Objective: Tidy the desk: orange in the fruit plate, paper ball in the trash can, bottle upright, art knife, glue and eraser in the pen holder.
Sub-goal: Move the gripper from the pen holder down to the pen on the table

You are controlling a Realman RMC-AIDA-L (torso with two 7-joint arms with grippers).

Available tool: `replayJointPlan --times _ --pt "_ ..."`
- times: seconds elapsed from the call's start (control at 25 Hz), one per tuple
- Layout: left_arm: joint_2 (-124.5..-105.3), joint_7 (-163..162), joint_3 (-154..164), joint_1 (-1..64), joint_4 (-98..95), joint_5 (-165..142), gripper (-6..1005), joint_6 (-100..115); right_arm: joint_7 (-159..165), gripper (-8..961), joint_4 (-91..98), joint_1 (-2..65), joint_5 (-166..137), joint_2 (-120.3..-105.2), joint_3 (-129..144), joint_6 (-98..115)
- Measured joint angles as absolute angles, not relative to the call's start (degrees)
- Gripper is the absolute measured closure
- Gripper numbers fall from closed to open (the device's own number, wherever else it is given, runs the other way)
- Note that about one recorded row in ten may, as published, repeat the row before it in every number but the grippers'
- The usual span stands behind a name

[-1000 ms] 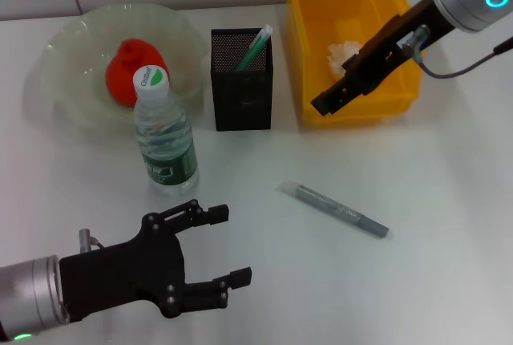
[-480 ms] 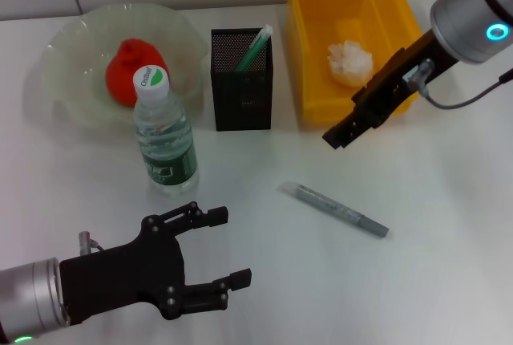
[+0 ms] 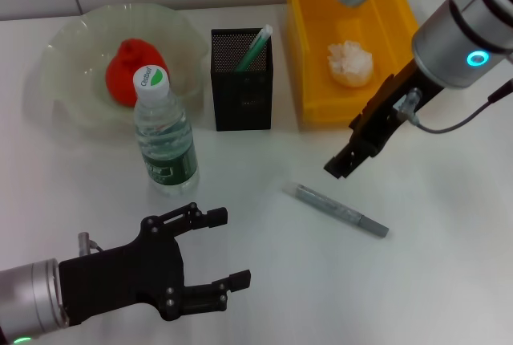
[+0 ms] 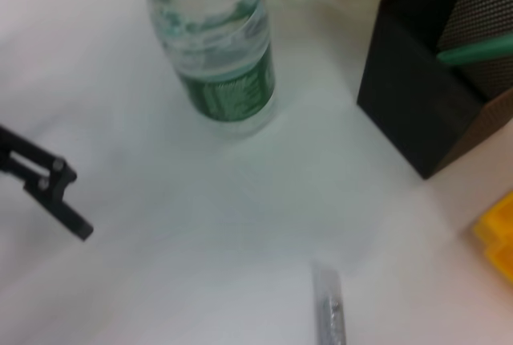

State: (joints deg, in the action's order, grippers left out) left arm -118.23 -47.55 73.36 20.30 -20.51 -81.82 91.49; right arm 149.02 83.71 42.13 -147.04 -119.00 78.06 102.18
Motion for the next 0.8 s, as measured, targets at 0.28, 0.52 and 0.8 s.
replayJointPlan --times 0.28,0.52,0.8 --pt "-118.21 -47.55 73.5 20.29 -20.53 -81.82 152 91.48 146.97 159 81.86 42.38 -147.98 -119.01 81.31 102.4" --pt "-118.23 -47.42 73.56 20.21 -20.65 -81.82 152 91.44 145.09 159 78.4 42.89 -149.18 -119.19 84.34 101.18" --pt "-118.3 -47.14 73.61 20.29 -20.46 -81.82 152 91.34 148.64 158 74.68 43.08 -148.72 -119.52 85.56 97.42"
